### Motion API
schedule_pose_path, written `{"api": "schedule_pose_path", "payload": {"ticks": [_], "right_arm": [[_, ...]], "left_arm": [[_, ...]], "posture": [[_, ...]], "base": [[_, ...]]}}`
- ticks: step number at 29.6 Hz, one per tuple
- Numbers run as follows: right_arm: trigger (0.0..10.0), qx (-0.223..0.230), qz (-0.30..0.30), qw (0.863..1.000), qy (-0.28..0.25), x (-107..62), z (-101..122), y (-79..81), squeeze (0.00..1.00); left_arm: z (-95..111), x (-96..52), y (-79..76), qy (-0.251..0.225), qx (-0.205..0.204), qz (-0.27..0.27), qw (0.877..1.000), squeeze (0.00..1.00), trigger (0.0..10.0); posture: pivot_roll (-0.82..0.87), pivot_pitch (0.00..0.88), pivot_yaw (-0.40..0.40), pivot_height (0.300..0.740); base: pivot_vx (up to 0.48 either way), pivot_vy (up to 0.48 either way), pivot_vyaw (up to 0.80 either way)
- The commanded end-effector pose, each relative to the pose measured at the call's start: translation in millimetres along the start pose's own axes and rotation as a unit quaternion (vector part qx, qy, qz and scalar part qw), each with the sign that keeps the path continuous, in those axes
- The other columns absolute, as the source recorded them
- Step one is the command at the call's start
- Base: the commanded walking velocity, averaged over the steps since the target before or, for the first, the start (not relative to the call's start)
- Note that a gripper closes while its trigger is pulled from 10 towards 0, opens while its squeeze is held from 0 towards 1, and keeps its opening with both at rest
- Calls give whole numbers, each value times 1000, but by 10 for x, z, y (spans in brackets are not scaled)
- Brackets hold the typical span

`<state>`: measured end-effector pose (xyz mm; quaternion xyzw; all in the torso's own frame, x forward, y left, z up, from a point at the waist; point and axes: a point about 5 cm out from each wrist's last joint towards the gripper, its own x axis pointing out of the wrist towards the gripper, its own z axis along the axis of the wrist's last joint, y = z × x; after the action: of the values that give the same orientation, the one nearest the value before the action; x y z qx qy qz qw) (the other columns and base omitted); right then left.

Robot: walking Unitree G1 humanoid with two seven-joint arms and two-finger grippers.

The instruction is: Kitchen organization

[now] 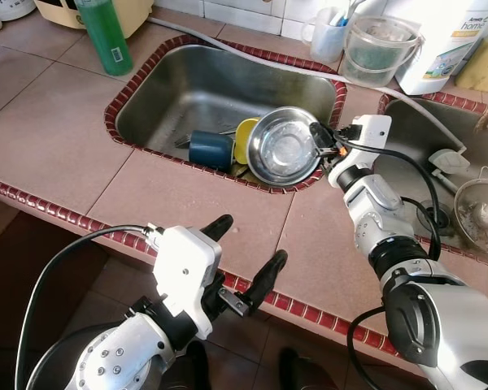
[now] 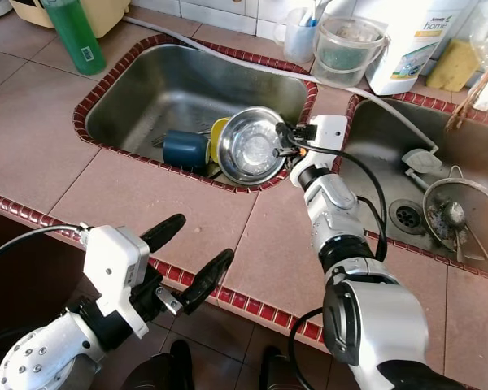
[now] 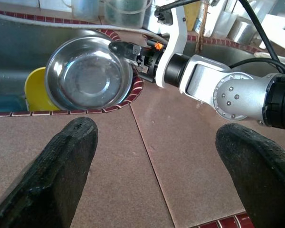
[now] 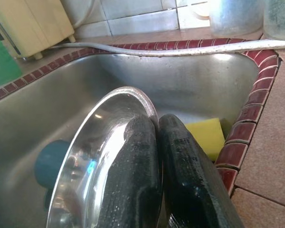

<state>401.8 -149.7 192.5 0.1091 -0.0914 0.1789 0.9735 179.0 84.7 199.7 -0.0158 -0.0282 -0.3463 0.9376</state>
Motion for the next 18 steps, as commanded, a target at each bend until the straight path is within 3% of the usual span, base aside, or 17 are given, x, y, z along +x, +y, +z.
{"api": "schedule_pose_path", "payload": {"ticks": [1,2,3,4,5,18], "right_arm": [[10000,6,4,1000,2,22,11,18,0],[10000,8,4,1000,3,21,9,15,502],[10000,8,4,1000,3,21,9,15,502],[10000,9,4,1000,4,20,8,13,812],[10000,10,5,1000,4,20,9,12,1000],[10000,10,7,1000,2,21,25,2,1000]], "left_arm": [[22,-31,-41,-1,-2,-7,1000,0,10000],[23,-31,-42,-2,-2,-7,1000,0,10000],[23,-31,-42,-2,-2,-7,1000,0,10000],[24,-31,-44,-2,-2,-7,1000,0,10000],[26,-33,-47,-2,-3,-7,1000,0,10000],[30,-35,-56,-1,-6,-8,1000,0,10000]], "posture": [[-61,309,0,740],[-60,313,0,740],[-60,313,0,740],[-60,313,0,740],[-61,314,0,740],[-61,315,1,740]], "base": [[0,0,0],[0,0,0],[0,0,0],[0,0,0],[0,0,0],[0,0,0]]}}
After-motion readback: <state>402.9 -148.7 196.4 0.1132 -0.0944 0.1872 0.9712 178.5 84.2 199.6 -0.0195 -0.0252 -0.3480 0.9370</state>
